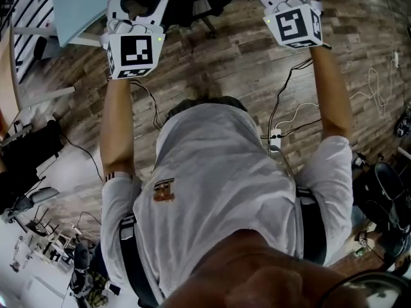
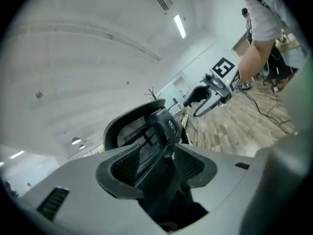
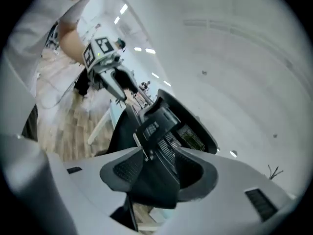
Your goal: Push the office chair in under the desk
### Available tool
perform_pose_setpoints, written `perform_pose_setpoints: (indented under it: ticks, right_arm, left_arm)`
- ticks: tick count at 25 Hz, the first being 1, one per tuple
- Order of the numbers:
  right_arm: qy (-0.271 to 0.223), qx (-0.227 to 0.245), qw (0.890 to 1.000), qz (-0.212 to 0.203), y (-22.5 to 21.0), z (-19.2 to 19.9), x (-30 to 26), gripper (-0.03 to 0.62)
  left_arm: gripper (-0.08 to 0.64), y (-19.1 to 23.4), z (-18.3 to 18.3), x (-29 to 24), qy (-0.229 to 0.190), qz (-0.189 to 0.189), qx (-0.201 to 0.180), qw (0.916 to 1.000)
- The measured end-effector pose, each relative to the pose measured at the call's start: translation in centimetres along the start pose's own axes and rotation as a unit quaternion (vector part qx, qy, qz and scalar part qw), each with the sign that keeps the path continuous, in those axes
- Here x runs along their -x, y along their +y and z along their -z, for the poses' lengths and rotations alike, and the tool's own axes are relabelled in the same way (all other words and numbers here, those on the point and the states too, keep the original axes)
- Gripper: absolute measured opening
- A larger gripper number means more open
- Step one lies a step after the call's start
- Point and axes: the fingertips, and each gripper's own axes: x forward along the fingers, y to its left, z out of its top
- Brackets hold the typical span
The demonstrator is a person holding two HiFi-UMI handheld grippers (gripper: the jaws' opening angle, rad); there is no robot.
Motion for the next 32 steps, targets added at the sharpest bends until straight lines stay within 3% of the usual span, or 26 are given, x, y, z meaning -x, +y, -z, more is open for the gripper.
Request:
perform_pose_setpoints:
  ticks: [3,6,9,14,20,24,32]
  right_arm:
    - [-0.050,-0.059,0.997,-0.025,1.9,-4.1,1.9,0.210]
    - [-0.103,-0.105,0.988,-0.043,4.0,-7.6,3.3,0.185]
    - [-0.182,-0.212,0.959,-0.035,4.9,-10.9,4.0,0.141]
    - [-0.211,-0.300,0.929,-0.056,6.6,-13.1,5.1,0.075]
    - [-0.235,-0.357,0.901,-0.080,9.0,-14.5,6.4,0.048]
    - [-0.247,-0.388,0.884,-0.086,10.4,-14.7,7.0,0.043]
    - [-0.253,-0.422,0.867,-0.083,11.7,-14.7,7.9,0.037]
  left_arm:
    - [0.234,-0.2,-2.6,2.2,-0.059,0.011,0.062,0.9962]
    - [0.214,-0.3,-4.8,4.4,-0.127,0.019,0.145,0.9811]
    - [0.182,-0.5,-5.0,5.9,-0.148,0.030,0.195,0.9690]
    - [0.090,-1.7,-5.5,7.7,-0.173,0.051,0.254,0.9503]
    - [0.038,-2.8,-6.3,9.1,-0.202,0.073,0.275,0.9371]
    - [0.025,-4.1,-5.9,9.8,-0.202,0.082,0.273,0.9369]
    - [0.018,-5.7,-6.2,10.6,-0.207,0.098,0.278,0.9329]
